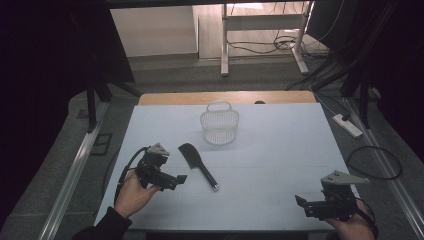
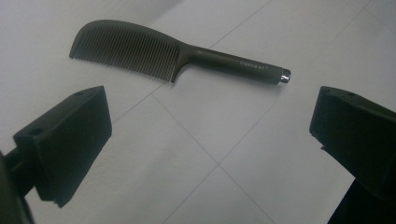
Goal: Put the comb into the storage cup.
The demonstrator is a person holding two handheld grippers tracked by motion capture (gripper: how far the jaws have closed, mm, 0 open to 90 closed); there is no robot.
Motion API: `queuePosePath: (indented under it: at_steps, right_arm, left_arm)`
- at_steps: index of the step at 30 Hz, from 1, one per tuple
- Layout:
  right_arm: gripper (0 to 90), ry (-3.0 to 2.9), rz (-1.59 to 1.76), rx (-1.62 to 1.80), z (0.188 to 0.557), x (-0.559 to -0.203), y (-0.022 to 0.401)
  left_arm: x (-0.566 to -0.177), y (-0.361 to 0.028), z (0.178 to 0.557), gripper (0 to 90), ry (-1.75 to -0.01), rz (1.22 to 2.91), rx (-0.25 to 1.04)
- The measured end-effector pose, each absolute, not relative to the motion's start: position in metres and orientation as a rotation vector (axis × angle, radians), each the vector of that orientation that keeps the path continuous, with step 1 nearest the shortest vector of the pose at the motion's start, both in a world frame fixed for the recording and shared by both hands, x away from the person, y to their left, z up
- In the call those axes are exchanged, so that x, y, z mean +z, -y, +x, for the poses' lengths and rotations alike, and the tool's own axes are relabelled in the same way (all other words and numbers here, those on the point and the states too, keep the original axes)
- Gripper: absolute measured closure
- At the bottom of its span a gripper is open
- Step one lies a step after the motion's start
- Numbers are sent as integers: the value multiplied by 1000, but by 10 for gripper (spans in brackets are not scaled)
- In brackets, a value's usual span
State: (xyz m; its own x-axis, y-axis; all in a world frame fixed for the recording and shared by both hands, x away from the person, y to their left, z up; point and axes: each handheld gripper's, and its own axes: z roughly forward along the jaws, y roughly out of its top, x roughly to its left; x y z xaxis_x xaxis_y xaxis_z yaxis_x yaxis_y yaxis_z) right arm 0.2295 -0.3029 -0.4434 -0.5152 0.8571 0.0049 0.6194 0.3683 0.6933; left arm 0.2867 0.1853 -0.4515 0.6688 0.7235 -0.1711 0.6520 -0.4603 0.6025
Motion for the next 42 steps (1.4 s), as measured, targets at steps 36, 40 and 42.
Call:
queuePosePath:
  at_steps: [36, 40, 42]
  right_arm:
    - [18, -2288, 1295, 919, 230, -444, 303]
    - [18, -2289, 1295, 919, 230, -444, 303]
    - [18, -2290, 1294, 918, 230, -444, 303]
  left_arm:
    - [-453, -143, 323, 0, -959, 2314, 104]
    - [-453, -140, 326, 0, -953, 2320, 103]
    - [-454, -138, 327, 0, -952, 2322, 104]
